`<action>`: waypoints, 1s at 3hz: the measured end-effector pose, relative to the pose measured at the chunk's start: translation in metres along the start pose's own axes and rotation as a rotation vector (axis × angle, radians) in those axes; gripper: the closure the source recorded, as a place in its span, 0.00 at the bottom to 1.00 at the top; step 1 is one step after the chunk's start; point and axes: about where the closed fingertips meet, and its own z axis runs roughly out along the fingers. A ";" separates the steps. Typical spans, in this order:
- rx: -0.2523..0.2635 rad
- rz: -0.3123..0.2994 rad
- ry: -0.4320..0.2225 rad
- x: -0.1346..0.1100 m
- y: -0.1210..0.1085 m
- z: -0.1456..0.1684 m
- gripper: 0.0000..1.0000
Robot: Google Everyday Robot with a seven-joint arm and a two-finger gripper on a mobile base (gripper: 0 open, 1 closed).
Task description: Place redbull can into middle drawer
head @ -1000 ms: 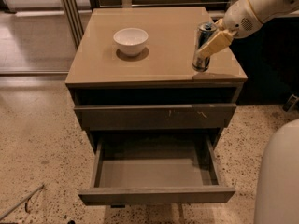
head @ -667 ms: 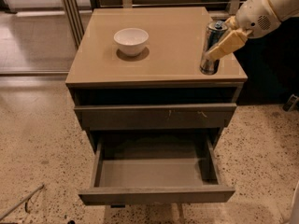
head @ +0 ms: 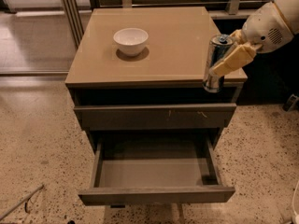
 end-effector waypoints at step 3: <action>0.040 0.001 -0.072 0.079 0.038 0.058 1.00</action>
Offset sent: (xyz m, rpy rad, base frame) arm -0.0627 -0.0184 -0.1579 0.0509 0.0767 -0.0544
